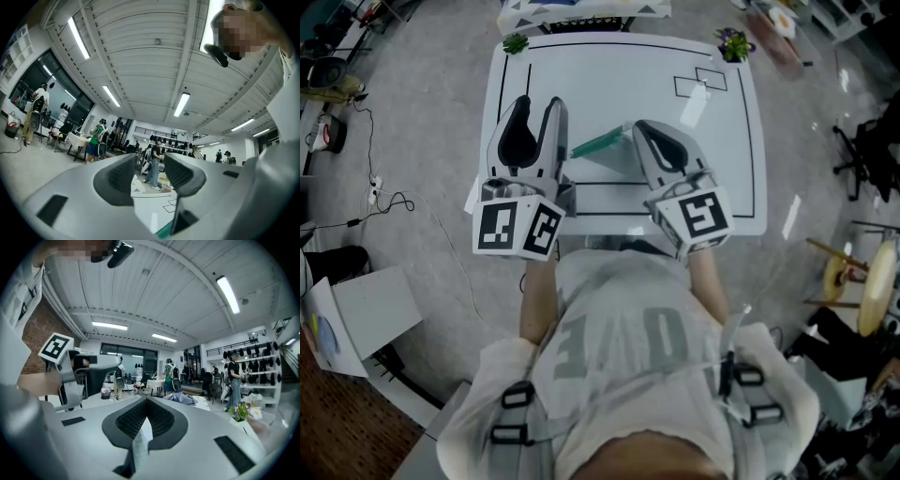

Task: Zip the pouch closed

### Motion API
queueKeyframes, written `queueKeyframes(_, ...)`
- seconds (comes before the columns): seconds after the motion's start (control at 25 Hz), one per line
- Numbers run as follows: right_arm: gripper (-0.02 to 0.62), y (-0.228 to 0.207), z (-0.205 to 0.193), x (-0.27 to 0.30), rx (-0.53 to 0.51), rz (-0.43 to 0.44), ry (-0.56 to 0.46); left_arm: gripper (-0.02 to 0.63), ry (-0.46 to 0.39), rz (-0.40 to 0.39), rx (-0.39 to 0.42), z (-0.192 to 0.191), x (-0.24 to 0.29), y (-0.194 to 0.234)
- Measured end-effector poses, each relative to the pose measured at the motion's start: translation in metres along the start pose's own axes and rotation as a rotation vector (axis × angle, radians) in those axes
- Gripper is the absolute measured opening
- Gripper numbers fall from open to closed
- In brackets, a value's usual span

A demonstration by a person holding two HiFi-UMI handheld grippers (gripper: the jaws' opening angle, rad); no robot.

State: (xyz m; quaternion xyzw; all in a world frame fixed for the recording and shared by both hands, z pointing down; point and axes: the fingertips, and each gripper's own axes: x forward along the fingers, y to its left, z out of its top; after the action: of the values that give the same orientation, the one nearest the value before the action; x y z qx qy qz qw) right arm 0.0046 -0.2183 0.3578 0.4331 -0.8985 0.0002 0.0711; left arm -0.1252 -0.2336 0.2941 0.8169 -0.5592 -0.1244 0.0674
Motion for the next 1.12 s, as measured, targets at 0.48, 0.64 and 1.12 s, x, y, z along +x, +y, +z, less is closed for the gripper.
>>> queueKeyframes(0.48, 0.008, -0.072, -0.102, -0.012, 0.184, -0.204, 0.163, 0.176, 0.026, -0.014, 0.0, -0.004, 0.004, -0.006)
queueKeyframes(0.64, 0.008, -0.1, -0.14, -0.023, 0.188, -0.299, 0.226, 0.176, 0.039, -0.032, 0.004, -0.009, 0.006, -0.015)
queueKeyframes(1.12, 0.23, -0.13, -0.25, -0.077, 0.447, -0.488, 0.458, 0.176, 0.051, -0.04, 0.019, -0.01, 0.008, -0.02)
